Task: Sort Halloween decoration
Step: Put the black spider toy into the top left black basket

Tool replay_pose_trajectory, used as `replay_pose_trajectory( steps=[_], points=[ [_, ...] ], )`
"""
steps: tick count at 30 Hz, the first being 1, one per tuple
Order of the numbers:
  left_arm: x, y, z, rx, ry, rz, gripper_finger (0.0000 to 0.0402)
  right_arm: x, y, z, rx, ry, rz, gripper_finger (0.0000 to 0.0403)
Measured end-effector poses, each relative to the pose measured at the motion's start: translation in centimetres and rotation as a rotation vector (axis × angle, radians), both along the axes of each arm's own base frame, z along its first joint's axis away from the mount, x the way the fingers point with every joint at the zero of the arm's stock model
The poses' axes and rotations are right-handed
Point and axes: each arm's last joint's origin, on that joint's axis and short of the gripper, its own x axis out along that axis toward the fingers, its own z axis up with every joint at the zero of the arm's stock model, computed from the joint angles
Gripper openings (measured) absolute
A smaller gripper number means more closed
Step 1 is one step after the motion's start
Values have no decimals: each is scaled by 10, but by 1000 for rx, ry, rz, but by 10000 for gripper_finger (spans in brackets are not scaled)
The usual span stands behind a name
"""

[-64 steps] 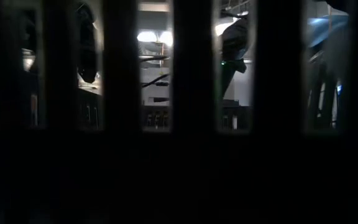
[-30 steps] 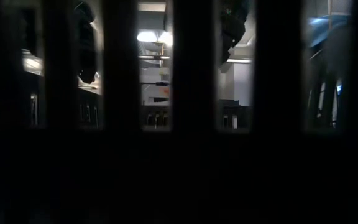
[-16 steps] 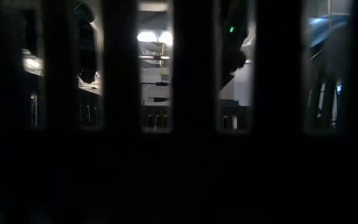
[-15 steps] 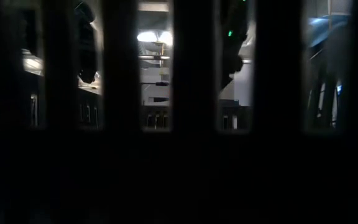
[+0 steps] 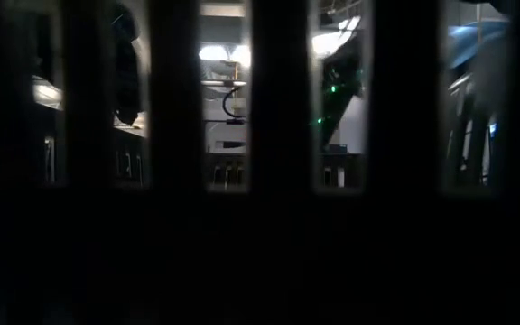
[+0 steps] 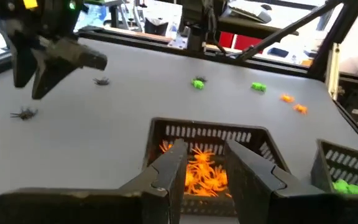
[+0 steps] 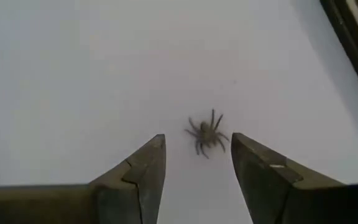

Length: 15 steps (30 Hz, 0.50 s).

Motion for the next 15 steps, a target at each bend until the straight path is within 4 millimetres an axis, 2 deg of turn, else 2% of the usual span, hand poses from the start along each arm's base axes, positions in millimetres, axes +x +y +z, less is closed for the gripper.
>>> replay_pose_trajectory(
  steps=[4, 6, 11, 15],
  points=[
    [1, 8, 7, 2, -33, 9, 102, -5, -20, -16, 30, -80, -21, 182],
    [0, 13, 11, -8, -47, -12, 102, -6, -24, -26, 44, -58, -32, 182],
    [-14, 21, 24, -9, -21, -26, 102, -4, -29, -45, 37, -18, -49, 182],
    [-28, 24, 35, -23, -31, 38, 102, -3, -29, -46, -5, 4, -65, 182]
  ],
)
